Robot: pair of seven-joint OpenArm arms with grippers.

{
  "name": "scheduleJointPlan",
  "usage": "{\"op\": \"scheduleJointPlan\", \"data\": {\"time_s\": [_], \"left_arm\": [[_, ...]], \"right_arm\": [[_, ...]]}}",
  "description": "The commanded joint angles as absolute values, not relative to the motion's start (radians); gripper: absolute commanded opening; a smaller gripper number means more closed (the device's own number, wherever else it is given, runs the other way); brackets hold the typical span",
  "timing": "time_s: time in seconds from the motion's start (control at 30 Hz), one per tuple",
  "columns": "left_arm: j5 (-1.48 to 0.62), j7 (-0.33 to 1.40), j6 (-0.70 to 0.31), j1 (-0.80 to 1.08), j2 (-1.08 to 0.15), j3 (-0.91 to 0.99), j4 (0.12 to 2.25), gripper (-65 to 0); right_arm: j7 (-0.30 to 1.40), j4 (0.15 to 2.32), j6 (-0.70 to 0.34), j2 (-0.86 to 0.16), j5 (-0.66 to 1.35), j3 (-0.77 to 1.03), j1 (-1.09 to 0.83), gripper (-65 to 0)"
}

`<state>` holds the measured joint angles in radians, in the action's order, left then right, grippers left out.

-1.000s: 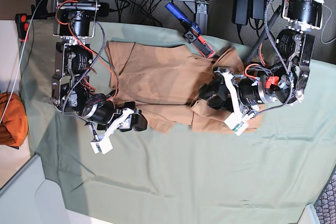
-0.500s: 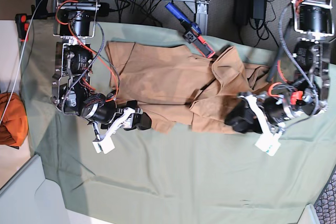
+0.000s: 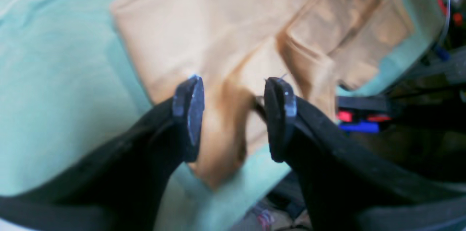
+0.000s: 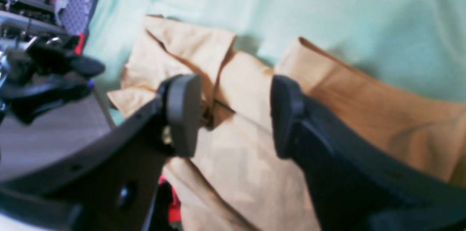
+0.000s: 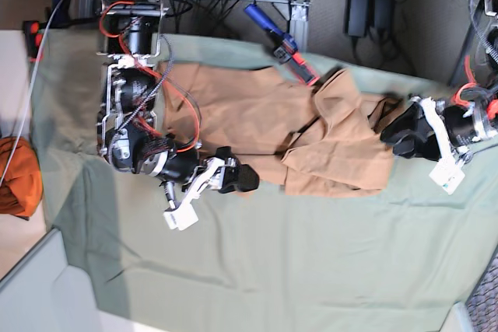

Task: Fold the T-shirt properly
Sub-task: 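Carry the hem with the left gripper over the shirt toward the collar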

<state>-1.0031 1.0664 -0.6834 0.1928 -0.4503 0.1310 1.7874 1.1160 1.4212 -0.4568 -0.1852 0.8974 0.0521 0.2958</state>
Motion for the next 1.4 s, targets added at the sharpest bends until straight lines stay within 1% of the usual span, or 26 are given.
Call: {"op": "scheduleJointPlan", "data": {"time_s": [0.0, 0.2, 0.53, 0.7, 1.1, 1.27, 1.37], "left_arm": [[-1.006, 1.051, -0.698, 0.200, -0.471, 0.139, 1.828, -34.8], [-0.860, 0.991, -0.698, 0.258, -0.511, 0.100, 1.865, -34.9], [-0.561, 0.842, -0.698, 0.247, -0.516, -0.101, 1.877, -34.9], [-0.517, 0.826, -0.698, 0.246, -0.525, -0.125, 1.934, -34.9], [-0.378, 0.726, -0.698, 0.208, -0.621, -0.142, 1.960, -34.9], [-0.282, 0.659, -0.698, 0.208, -0.707, -0.272, 1.961, -34.9], [-0.179, 0.608, -0.698, 0.202, -0.736, -0.356, 1.974, -34.9]], "right_arm": [[1.100, 1.438, -0.590, -0.191, 0.920, 0.057, 0.318, -34.0], [1.094, 1.438, -0.590, -0.191, 0.897, 0.057, 0.318, -34.0], [1.092, 1.438, -0.589, -0.191, 0.890, 0.057, 0.318, -34.0], [1.092, 1.438, -0.589, -0.191, 0.889, 0.057, 0.318, -34.0], [1.092, 1.438, -0.589, -0.191, 0.886, 0.057, 0.318, -34.0], [1.087, 1.438, -0.589, -0.191, 0.874, 0.057, 0.318, -34.0], [1.087, 1.438, -0.589, -0.191, 0.871, 0.057, 0.318, -34.0]]}}
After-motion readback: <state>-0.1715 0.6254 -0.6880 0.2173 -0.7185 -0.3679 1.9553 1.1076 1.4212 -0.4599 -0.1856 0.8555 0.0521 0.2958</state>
